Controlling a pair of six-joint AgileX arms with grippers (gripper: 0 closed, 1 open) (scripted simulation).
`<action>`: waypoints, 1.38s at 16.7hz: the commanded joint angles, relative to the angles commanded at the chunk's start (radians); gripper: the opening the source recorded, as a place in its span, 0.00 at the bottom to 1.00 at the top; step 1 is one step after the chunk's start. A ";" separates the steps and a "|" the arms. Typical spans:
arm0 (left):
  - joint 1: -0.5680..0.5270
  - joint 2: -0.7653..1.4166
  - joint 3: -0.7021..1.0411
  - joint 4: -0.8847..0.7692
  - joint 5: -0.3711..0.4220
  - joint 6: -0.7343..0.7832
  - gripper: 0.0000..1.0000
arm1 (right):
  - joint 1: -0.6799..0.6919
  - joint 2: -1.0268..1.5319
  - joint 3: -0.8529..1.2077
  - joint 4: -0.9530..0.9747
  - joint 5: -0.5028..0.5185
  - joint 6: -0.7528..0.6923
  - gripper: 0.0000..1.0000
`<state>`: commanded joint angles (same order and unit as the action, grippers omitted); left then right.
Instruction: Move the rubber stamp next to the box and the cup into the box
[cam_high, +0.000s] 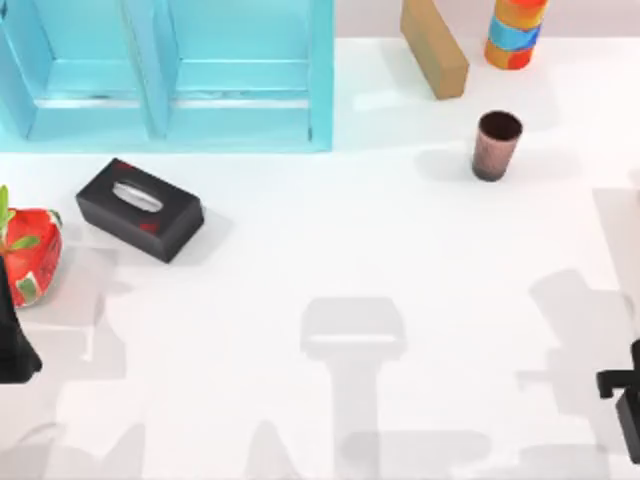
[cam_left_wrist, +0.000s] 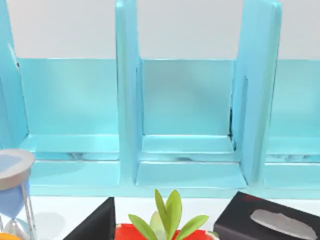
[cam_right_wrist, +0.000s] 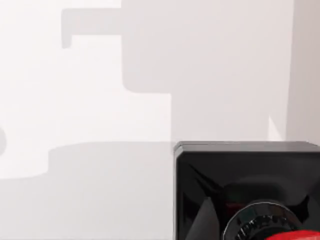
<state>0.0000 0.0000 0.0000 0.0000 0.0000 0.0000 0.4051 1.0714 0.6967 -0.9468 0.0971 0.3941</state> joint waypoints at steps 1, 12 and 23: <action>0.000 0.000 0.000 0.000 0.000 0.000 1.00 | 0.000 0.000 0.000 0.000 0.000 0.000 0.30; 0.000 0.000 0.000 0.000 0.000 0.000 1.00 | 0.000 0.000 0.000 0.000 0.000 0.000 1.00; 0.000 0.000 0.000 0.000 0.000 0.000 1.00 | 0.006 0.011 0.073 -0.073 0.002 -0.007 1.00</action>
<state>0.0000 0.0000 0.0000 0.0000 0.0000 0.0000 0.4115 1.0825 0.7702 -1.0195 0.0989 0.3872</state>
